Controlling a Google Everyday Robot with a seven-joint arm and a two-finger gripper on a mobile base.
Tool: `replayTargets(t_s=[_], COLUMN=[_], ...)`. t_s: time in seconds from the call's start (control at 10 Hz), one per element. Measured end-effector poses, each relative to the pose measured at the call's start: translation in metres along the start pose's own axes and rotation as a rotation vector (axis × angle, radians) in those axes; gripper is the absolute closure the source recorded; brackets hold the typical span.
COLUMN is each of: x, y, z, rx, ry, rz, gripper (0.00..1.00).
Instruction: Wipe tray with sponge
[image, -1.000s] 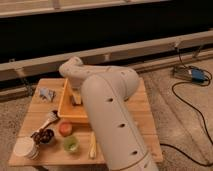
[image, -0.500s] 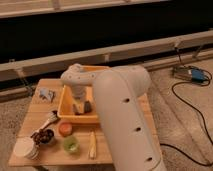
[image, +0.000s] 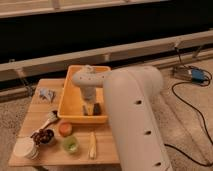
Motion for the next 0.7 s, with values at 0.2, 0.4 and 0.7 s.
replayTargets(t_s=[0.2, 0.4, 0.7], x=[0.01, 0.017, 0.019], y=[-0.014, -0.039, -0.054], z=[0.001, -0.001, -0.005], rx=[0.005, 0.021, 0.036], ry=[0.005, -0.002, -0.009], rz=[0.036, 0.076, 0.088], gripper=[1.0, 1.0, 1.0])
